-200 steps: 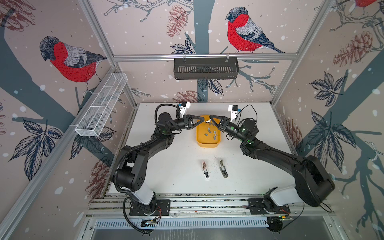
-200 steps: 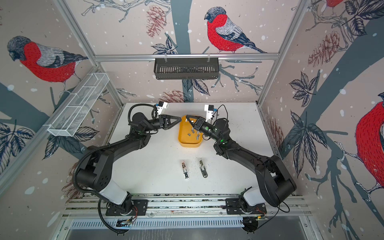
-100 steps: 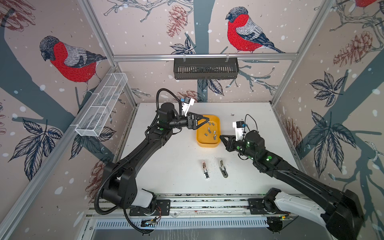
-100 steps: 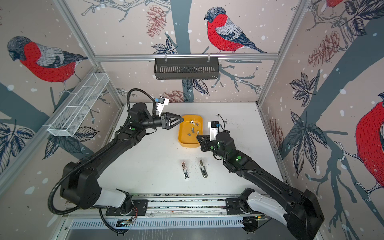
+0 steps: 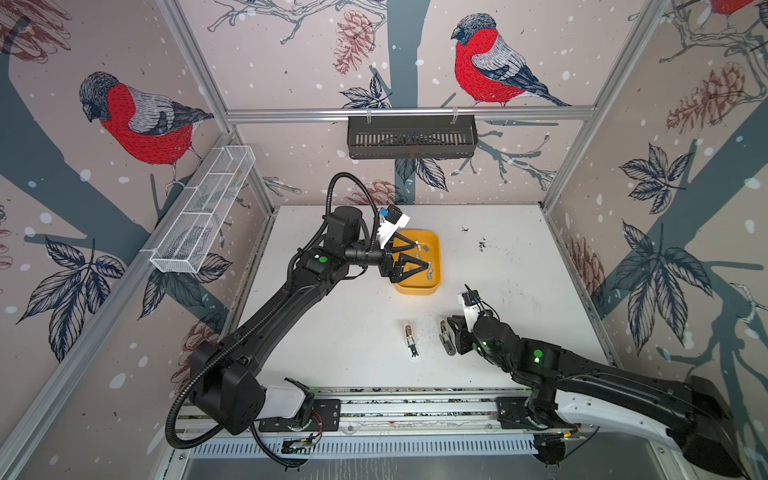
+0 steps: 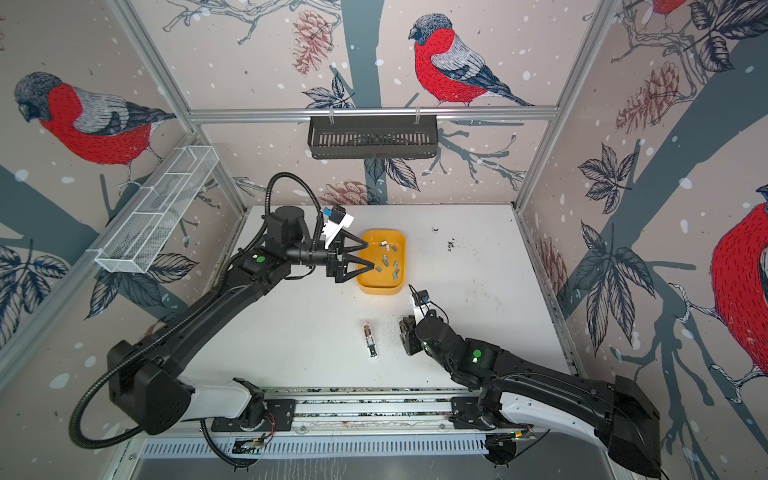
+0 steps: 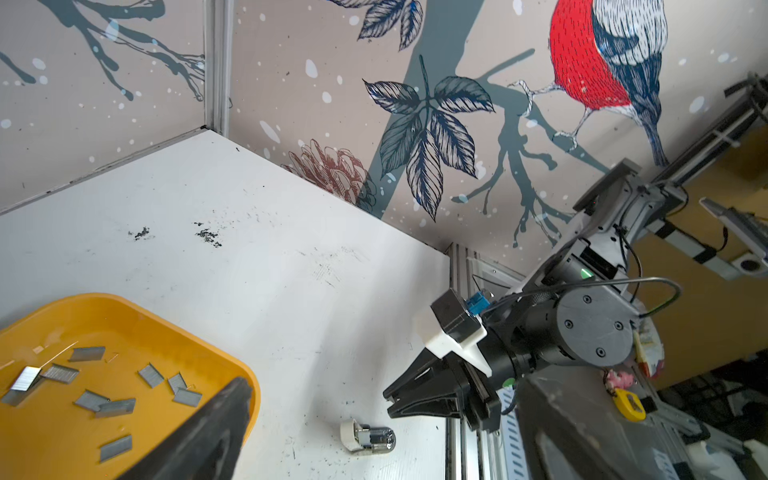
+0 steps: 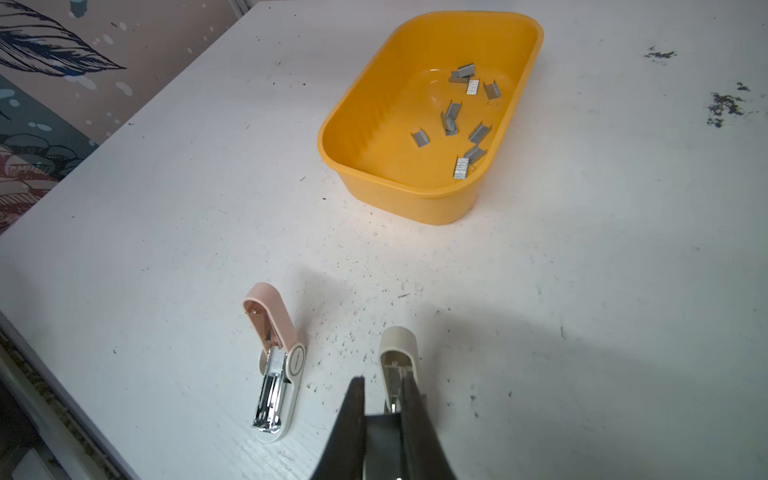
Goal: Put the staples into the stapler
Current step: 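Push the staple strip into the open cream stapler with the right gripper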
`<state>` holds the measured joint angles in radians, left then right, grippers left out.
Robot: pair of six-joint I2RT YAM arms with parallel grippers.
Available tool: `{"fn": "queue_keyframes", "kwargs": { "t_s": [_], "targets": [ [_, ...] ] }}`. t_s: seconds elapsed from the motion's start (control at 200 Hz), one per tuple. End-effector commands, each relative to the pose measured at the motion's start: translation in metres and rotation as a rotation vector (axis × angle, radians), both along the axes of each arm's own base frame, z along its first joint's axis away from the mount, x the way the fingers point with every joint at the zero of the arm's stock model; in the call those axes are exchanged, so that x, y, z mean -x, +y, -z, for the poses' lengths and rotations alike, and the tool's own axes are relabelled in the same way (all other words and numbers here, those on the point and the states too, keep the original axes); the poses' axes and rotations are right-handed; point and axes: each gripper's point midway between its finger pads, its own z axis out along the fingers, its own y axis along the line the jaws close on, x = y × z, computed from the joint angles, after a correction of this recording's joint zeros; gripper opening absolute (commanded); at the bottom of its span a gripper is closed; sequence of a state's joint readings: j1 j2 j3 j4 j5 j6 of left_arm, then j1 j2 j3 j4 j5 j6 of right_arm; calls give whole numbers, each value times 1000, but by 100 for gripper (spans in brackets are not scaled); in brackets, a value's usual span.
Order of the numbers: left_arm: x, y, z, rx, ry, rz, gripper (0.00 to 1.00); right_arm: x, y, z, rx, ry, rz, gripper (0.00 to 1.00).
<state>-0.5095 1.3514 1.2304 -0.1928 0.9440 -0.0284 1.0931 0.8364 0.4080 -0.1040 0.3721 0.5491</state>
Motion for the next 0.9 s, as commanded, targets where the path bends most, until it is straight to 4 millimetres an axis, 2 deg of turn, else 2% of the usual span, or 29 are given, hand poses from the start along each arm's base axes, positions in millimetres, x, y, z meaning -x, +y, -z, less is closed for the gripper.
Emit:
{"fn": "queue_keyframes", "kwargs": {
  "t_s": [0.0, 0.135, 0.42, 0.896],
  "targets": [
    [18, -1, 10, -40, -56, 64, 99, -2, -4, 4, 4, -22, 31, 15],
    [29, -12, 16, -47, -48, 106, 99, 3, -3, 15, 16, -13, 9, 15],
    [38, -30, 35, -110, -13, 129, 99, 10, -5, 32, 25, 23, -1, 14],
    [39, -32, 34, -111, -9, 119, 99, 11, 4, 55, 90, 86, 21, 14]
  ]
}}
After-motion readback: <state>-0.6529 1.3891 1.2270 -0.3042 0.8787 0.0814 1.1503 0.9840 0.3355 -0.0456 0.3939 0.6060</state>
